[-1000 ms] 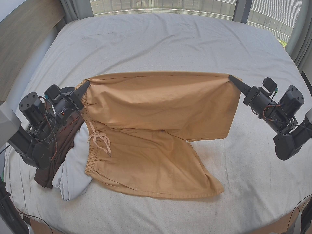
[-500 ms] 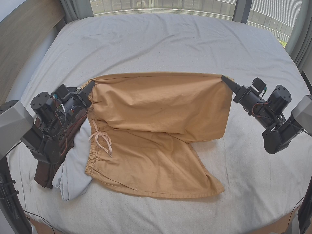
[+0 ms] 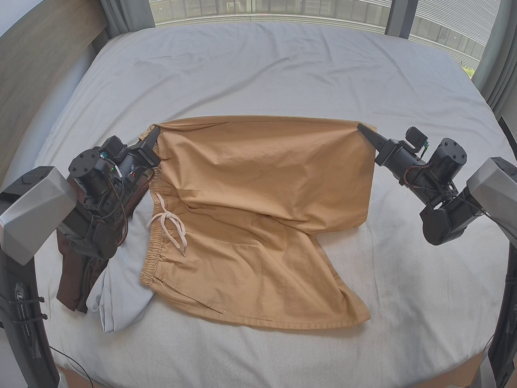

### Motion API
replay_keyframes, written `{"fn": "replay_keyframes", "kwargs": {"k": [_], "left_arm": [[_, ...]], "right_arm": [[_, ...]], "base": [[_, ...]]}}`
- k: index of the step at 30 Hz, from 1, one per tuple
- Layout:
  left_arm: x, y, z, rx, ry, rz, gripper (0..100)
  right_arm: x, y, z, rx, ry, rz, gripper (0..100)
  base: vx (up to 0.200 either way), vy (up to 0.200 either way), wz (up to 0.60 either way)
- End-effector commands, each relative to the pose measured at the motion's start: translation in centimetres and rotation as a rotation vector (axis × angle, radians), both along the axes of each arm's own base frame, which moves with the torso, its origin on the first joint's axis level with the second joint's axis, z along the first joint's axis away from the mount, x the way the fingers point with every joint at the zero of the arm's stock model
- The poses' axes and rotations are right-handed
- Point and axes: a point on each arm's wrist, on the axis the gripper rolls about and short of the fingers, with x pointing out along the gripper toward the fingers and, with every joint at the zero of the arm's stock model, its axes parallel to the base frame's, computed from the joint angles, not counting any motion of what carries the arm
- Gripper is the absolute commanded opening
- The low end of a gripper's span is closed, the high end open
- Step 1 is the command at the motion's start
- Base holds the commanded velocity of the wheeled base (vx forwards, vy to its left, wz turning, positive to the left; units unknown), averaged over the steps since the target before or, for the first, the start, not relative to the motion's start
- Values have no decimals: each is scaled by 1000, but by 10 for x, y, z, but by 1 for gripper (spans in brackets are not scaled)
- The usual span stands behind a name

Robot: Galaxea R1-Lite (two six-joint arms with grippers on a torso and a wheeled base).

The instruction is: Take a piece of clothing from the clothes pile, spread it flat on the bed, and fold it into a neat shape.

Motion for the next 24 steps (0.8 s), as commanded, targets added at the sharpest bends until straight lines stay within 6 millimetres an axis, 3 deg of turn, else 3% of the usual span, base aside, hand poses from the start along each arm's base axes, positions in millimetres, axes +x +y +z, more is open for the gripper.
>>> {"fn": "replay_keyframes", "kwargs": {"k": [1, 9, 21, 22, 23, 24], "left_arm": [[14, -5, -16, -7, 13, 10, 0], [16, -12, -25, -7, 32, -5, 0], [18, -11, -23, -10, 22, -4, 0], [18, -11, -24, -11, 25, -3, 100], [18, -11, -24, -13, 24, -4, 100], [18, -11, -23, -14, 23, -6, 100]], "right_arm": [[13, 1, -5, 0, 9, -4, 0], [24, -2, -7, 2, -2, -14, 0], [34, 0, -4, 0, 2, -15, 0], [34, 0, -4, -1, -1, -15, 0], [34, 0, -4, 0, -1, -15, 100], [35, 0, -3, 1, -4, -15, 100]], "base": [[0, 0, 0], [0, 0, 0], [0, 0, 0], [0, 0, 0], [0, 0, 0], [0, 0, 0]]}}
